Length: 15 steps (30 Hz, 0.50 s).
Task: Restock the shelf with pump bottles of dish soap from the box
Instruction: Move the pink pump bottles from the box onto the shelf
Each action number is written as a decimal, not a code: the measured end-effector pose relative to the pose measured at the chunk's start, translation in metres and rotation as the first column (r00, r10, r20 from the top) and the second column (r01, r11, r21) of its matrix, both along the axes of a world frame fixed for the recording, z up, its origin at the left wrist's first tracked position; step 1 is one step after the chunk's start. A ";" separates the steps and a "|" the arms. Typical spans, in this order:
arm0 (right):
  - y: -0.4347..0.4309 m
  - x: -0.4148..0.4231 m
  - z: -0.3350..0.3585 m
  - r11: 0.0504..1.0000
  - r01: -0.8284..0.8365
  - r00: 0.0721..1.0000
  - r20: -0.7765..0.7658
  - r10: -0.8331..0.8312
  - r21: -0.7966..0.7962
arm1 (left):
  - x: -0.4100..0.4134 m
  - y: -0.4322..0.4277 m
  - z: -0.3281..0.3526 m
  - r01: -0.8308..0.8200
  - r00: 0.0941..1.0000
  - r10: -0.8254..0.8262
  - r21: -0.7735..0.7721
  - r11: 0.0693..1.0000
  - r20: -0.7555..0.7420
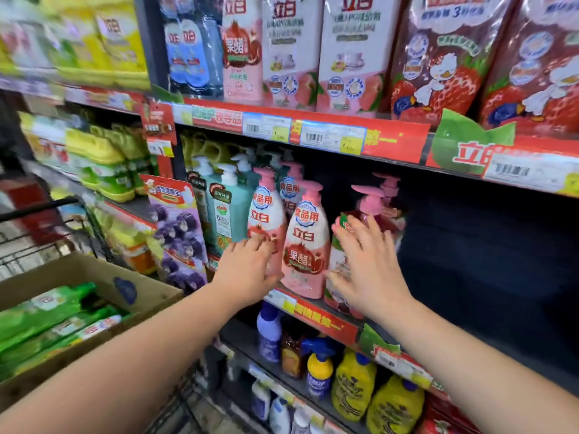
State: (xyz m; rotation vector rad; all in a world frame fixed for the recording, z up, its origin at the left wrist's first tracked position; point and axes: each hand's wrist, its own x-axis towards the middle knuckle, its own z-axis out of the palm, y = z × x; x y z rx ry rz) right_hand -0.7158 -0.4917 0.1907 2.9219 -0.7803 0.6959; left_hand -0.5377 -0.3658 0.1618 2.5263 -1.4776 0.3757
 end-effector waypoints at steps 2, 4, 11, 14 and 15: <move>0.030 0.020 -0.005 0.998 -0.048 0.994 -0.095 0.052 0.051 | 0.003 0.035 -0.001 -0.020 1.000 0.020 0.053 0.998 -0.004; 0.068 0.045 -0.011 0.990 -0.089 0.980 -0.171 0.106 0.106 | 0.009 0.085 -0.004 -0.071 0.997 0.071 0.101 0.992 -0.001; 0.239 0.126 -0.046 0.917 -0.321 0.875 -0.297 0.382 0.235 | 0.038 0.298 -0.028 -0.352 0.932 0.362 0.177 0.919 -0.029; 0.312 0.149 -0.066 0.872 -0.401 0.826 -0.302 0.477 0.281 | 0.044 0.378 -0.039 -0.451 0.882 0.468 0.186 0.873 -0.056; 0.335 0.155 -0.073 0.858 -0.415 0.809 -0.309 0.500 0.303 | 0.045 0.402 -0.043 -0.472 0.869 0.491 0.188 0.861 -0.067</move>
